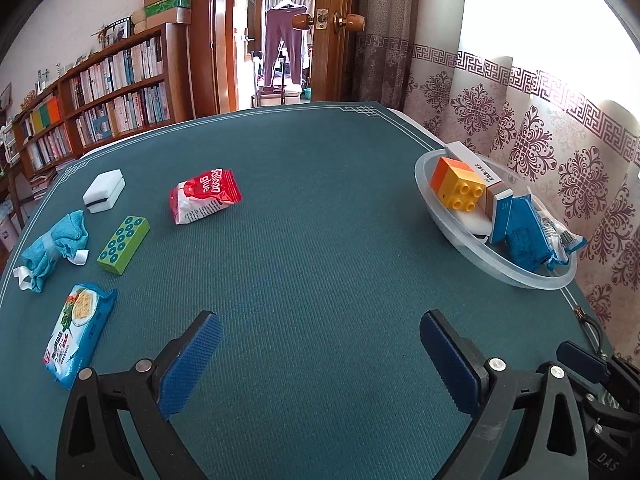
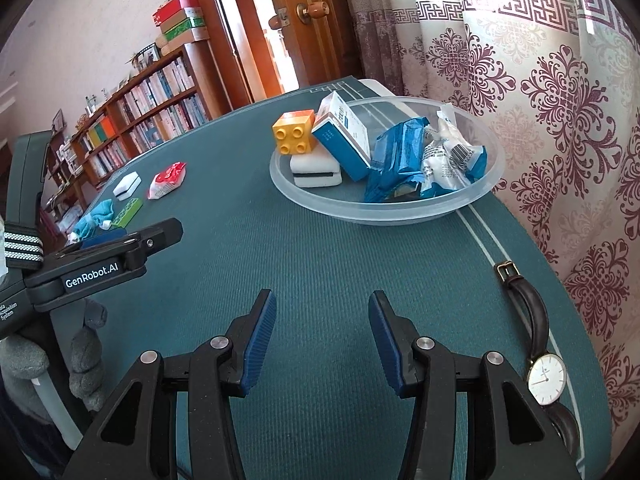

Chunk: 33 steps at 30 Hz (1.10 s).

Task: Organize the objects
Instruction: 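Withdraw both grippers from the bowl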

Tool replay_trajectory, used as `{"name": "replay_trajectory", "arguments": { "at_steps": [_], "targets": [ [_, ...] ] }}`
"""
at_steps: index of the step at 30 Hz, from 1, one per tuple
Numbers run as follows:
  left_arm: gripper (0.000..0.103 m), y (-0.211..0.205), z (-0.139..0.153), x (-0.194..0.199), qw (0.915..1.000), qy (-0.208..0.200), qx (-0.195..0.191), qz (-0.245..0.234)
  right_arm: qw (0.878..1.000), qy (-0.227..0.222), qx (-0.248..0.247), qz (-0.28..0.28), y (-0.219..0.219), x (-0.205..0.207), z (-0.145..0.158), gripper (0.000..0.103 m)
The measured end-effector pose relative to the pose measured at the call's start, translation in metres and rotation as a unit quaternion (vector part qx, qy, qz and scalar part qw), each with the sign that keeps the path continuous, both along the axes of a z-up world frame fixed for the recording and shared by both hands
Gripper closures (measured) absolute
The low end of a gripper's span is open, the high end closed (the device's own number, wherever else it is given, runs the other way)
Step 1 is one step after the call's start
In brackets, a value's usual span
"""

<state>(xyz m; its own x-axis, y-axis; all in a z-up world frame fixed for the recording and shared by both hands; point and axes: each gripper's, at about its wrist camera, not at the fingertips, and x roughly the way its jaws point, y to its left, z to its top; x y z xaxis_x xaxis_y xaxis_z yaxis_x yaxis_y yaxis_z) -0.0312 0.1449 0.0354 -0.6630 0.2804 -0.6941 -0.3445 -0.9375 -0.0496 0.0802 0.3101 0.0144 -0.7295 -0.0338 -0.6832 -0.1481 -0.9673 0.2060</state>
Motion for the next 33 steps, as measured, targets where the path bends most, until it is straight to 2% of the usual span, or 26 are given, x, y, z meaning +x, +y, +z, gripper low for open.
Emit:
{"name": "replay_trajectory", "arguments": {
  "at_steps": [20, 33],
  "targets": [
    [0.001, -0.042, -0.005, 0.006, 0.9993, -0.001, 0.009, 0.037, 1.0, -0.018, -0.003, 0.02, -0.029, -0.01, -0.01, 0.053],
    [0.001, -0.081, -0.007, 0.008, 0.9966, -0.005, 0.008, 0.082, 0.999, -0.017, -0.002, 0.038, -0.042, -0.015, -0.011, 0.048]
  ]
}}
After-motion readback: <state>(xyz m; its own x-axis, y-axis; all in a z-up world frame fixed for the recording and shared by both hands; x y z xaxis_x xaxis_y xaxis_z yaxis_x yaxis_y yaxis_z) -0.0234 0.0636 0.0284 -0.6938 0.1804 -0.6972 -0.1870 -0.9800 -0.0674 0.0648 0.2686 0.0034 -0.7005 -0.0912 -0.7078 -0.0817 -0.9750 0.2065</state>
